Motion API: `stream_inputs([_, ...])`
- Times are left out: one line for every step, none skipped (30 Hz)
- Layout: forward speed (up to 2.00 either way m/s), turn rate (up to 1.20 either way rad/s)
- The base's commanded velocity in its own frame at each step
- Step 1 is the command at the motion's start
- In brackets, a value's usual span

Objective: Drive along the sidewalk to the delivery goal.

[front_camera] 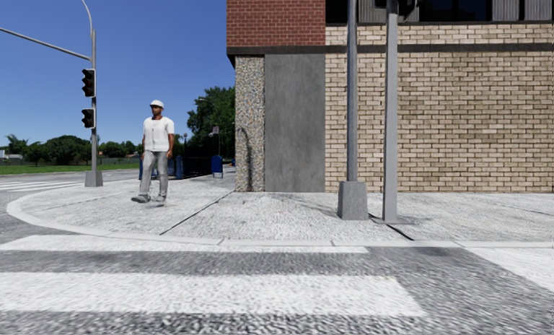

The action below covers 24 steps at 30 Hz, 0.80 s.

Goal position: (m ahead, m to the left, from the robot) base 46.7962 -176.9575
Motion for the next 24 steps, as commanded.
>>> stream_inputs([2.00, 0.00])
stream_inputs([2.00, 0.00])
stream_inputs([2.00, 0.00])
stream_inputs([2.00, 0.00])
stream_inputs([2.00, 0.00])
stream_inputs([2.00, 0.00])
stream_inputs([2.00, 0.00])
stream_inputs([2.00, 0.00])
stream_inputs([2.00, 0.00])
stream_inputs([2.00, 0.00])
stream_inputs([2.00, 0.00])
stream_inputs([2.00, 0.00])
stream_inputs([2.00, 0.00])
stream_inputs([2.00, 0.00])
stream_inputs([2.00, 0.00])
stream_inputs([2.00, 0.00])
stream_inputs([2.00, 0.00])
stream_inputs([2.00, 0.00])
stream_inputs([2.00, 0.00])
stream_inputs([2.00, 0.00])
stream_inputs([2.00, 0.00])
stream_inputs([2.00, 0.00])
stream_inputs([2.00, 0.00])
stream_inputs([1.81, 0.00])
